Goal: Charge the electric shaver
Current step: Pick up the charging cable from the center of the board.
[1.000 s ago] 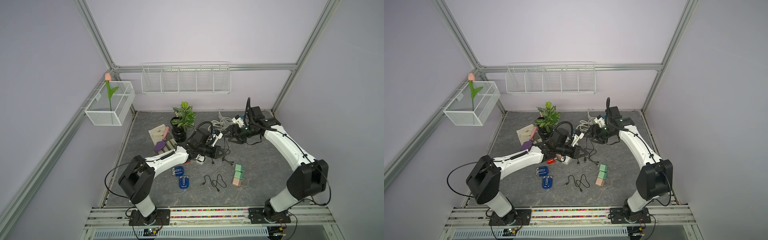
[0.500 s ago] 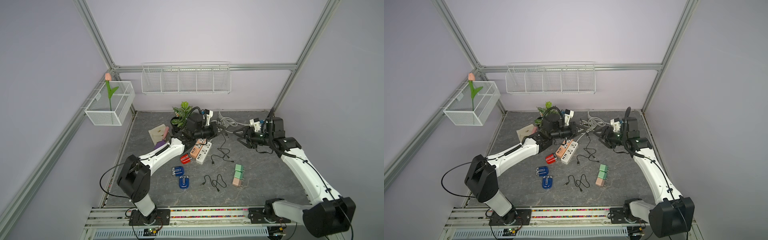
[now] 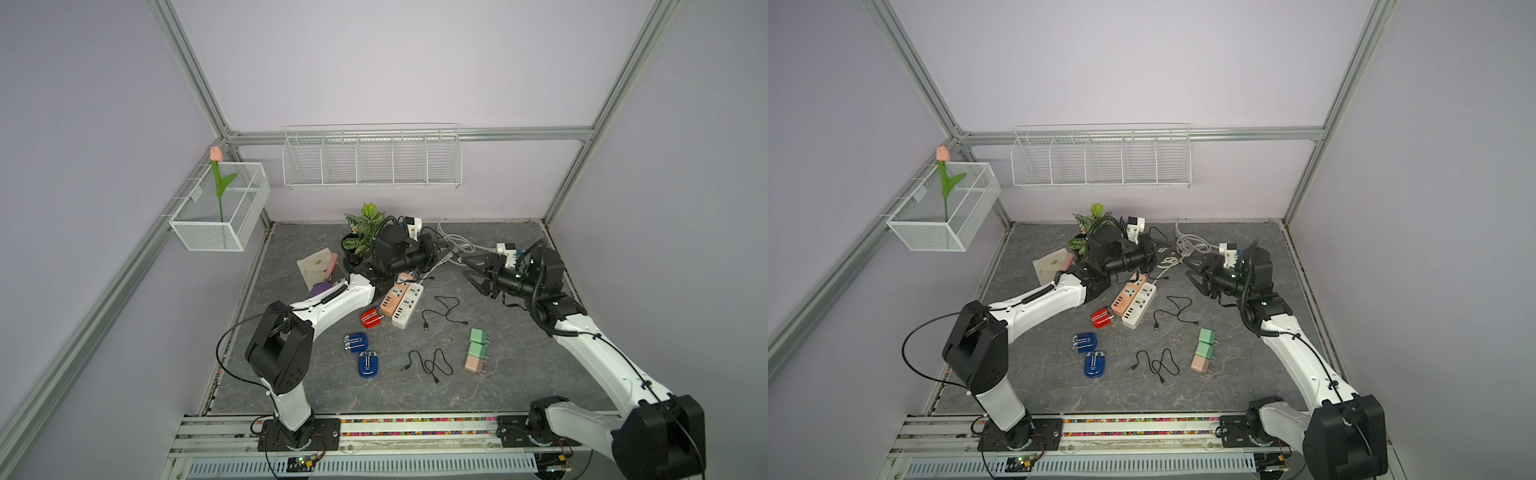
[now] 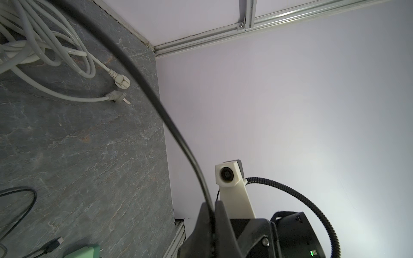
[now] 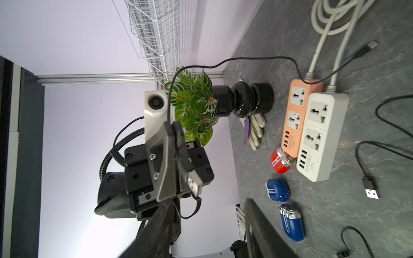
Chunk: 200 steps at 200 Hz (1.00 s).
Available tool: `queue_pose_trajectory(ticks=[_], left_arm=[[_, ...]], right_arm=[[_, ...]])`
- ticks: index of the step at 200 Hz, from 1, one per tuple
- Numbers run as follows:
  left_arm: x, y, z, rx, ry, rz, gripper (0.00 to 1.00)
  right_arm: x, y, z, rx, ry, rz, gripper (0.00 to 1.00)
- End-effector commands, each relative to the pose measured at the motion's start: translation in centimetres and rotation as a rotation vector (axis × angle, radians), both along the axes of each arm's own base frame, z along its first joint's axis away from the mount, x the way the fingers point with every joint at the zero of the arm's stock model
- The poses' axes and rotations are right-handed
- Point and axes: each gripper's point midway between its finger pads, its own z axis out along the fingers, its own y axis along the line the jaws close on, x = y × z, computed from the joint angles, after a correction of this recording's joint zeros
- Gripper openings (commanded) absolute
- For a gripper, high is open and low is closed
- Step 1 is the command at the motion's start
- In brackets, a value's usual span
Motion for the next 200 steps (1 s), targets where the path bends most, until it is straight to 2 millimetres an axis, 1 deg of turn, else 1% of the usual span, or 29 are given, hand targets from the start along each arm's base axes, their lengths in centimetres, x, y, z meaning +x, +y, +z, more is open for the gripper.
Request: queue_pose_trajectory(ticks=[1,15,30,59,79,92,114,130,140,170,200], left_arm=[[0.7,-0.2,1.9,-0.074,0.012,0.016,0.00],[0.7,-0.2,2.0,-0.080,0.018,0.015,0.00],[0.7,-0.2,1.8,-0.081,0.023,0.013,0.00],[0.6,-0.2,1.8,-0.082,0.028,0.009,0.00],[0.7,-0.2,1.6,-0.081,0.031,0.010,0.00],[0.7,-0.3,1.5,-0.079,0.033,0.009,0.00],[0.7,-0.3,1.4,-0.079,0.037,0.008,0.00],[0.8,-0.3,1.3,-0.080,0.040,0.008,0.00],[0.9,-0.4,1.2,-0.081,0.043,0.008,0.00],[1.0,-0.5,1.0,-0.093,0.056,0.006,0.00],[1.0,-0.5,1.0,-0.097,0.059,-0.002,0.01]], right_arm=[[0.1,0.3,0.7,0.066,-0.002,-0.016,0.52],[0.3,0.4,0.4,0.067,0.007,-0.016,0.49],[0.8,0.5,0.5,0.075,0.002,-0.022,0.44],[2.1,0.5,1.4,0.077,-0.022,-0.041,0.40],[2.8,0.6,2.0,0.083,-0.036,-0.043,0.34],[3.0,0.7,2.1,0.086,-0.037,-0.044,0.29],[3.2,0.6,2.0,0.087,-0.034,-0.052,0.25],[3.3,0.7,2.0,0.091,-0.032,-0.051,0.17],[3.3,0.7,2.0,0.094,-0.032,-0.052,0.14],[3.5,0.5,2.0,0.091,-0.030,-0.059,0.08],[3.7,0.1,1.4,0.079,-0.017,-0.067,0.07]])
